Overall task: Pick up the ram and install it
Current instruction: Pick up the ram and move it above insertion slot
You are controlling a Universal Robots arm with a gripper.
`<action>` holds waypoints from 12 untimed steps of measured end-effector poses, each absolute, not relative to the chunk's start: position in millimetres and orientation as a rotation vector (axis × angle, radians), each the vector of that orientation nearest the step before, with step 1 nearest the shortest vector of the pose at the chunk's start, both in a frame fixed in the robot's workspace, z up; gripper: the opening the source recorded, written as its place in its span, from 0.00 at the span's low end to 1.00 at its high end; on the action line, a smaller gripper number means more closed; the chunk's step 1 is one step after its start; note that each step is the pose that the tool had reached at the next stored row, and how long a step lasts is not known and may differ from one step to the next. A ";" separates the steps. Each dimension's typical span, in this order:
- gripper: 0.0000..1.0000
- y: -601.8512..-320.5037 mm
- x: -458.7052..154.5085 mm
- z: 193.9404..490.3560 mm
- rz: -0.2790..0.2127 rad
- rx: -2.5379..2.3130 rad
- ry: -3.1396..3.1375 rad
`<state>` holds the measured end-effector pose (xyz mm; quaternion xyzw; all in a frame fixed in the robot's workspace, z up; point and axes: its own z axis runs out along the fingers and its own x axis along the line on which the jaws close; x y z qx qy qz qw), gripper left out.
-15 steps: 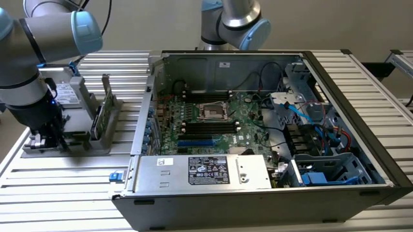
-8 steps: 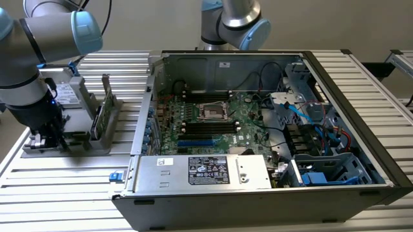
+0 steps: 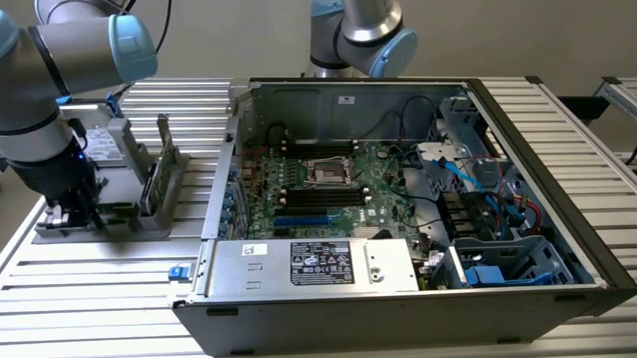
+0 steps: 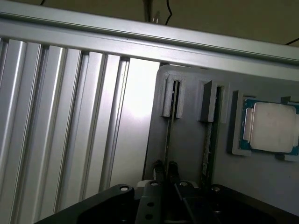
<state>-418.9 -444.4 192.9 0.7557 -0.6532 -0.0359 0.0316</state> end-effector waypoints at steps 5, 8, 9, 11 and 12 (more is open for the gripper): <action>0.14 -444.4 -418.8 201.6 -0.111 2.327 -2.012; 0.14 -444.5 -418.7 206.9 -0.110 2.327 -2.012; 0.14 -444.5 -418.7 209.3 -0.111 2.327 -2.012; 0.14 -444.5 -418.7 214.7 -0.111 2.327 -2.011; 0.14 -444.5 -418.7 217.6 -0.111 2.327 -2.012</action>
